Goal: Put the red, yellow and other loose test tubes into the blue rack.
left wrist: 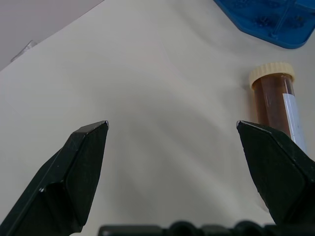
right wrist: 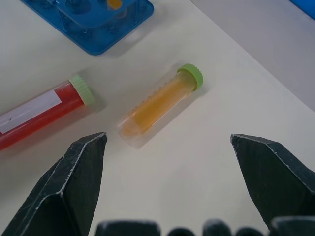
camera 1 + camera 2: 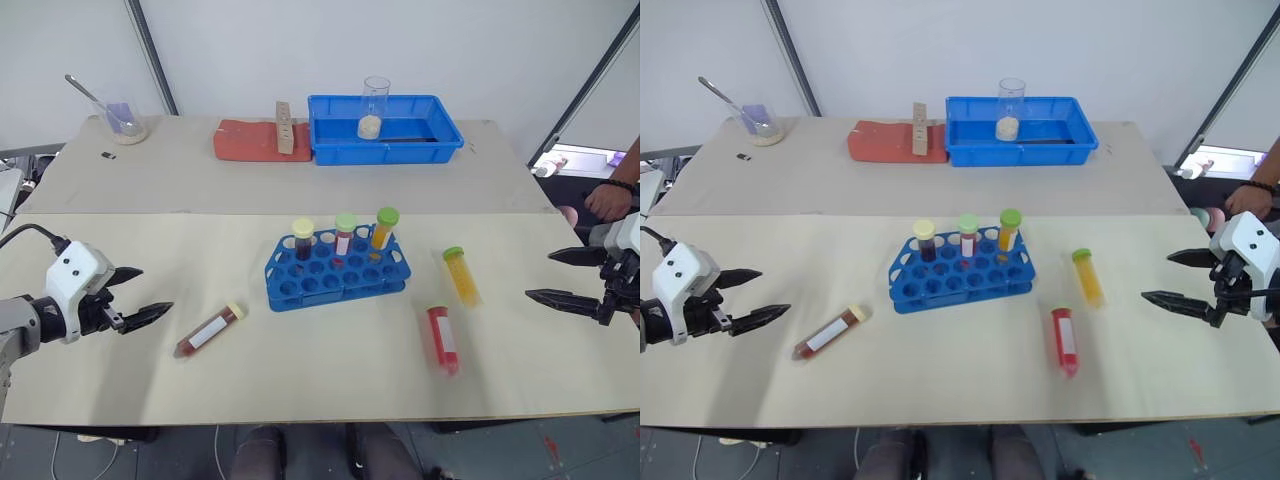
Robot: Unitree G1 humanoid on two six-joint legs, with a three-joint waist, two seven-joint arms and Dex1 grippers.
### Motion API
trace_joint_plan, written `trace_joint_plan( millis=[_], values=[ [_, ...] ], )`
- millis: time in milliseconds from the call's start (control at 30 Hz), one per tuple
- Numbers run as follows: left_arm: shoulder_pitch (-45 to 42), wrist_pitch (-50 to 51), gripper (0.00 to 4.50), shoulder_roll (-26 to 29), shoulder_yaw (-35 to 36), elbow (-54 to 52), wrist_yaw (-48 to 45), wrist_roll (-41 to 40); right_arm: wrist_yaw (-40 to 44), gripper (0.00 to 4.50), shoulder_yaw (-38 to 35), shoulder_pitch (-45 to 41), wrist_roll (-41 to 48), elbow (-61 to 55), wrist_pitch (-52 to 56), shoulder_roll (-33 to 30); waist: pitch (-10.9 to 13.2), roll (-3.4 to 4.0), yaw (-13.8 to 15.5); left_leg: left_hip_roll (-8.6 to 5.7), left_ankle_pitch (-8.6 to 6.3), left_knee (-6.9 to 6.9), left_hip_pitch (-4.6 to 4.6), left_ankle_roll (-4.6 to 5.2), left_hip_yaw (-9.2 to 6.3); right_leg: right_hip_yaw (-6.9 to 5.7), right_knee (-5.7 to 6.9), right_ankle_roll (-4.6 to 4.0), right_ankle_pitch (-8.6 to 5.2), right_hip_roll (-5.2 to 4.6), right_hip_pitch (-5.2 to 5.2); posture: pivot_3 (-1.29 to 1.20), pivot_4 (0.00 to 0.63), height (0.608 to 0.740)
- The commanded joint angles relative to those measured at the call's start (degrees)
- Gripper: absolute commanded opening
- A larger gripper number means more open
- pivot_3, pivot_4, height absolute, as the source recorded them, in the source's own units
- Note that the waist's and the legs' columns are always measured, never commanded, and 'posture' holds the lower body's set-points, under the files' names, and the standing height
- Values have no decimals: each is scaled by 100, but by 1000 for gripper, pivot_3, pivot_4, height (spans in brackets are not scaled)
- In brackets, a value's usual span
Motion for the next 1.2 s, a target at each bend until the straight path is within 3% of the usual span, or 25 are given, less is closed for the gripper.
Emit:
trace_joint_plan(
  millis=[33,400,633,900,1033,1200],
  values=[
    [2,-194,4494,79,47,-99,-115,17,67,4447,-148,45,-57,-23,-163,-101,0,0,3,0,0,0,2,0,0,0,6,0,-2,0,0,0,150,740],
    [-128,-367,4494,-32,-105,-214,-43,75,-13,4447,-243,114,31,-418,377,-149,0,0,-8,0,4,1,24,-4,-1,4,38,-26,-20,5,2,0,150,740],
    [-503,292,4494,-6,-742,-1810,-333,-781,-342,4447,65,-546,211,-903,1261,-134,0,0,-6,-1,4,11,19,-5,-1,7,38,-24,-18,4,4,0,150,740],
    [-1794,723,4494,-158,-1927,-2459,-611,-1438,-1171,4447,1833,-2393,-15,-1129,3594,190,0,0,-62,-2,5,15,24,-4,-10,12,45,-24,-18,17,6,0,150,740],
    [-2252,681,4494,-326,-2328,-2456,-705,-1445,-1793,4447,2849,-3491,-629,-164,4533,856,0,-1,-121,-2,5,33,12,-3,-16,13,44,-23,-15,21,6,0,150,740],
    [-2416,629,4494,-508,-2582,-2489,-671,-1377,-1846,4447,3546,-4296,-1094,1155,4532,1441,0,-1,-134,-8,5,48,-18,-1,-27,13,33,6,25,22,0,0,150,740]
  ],
)
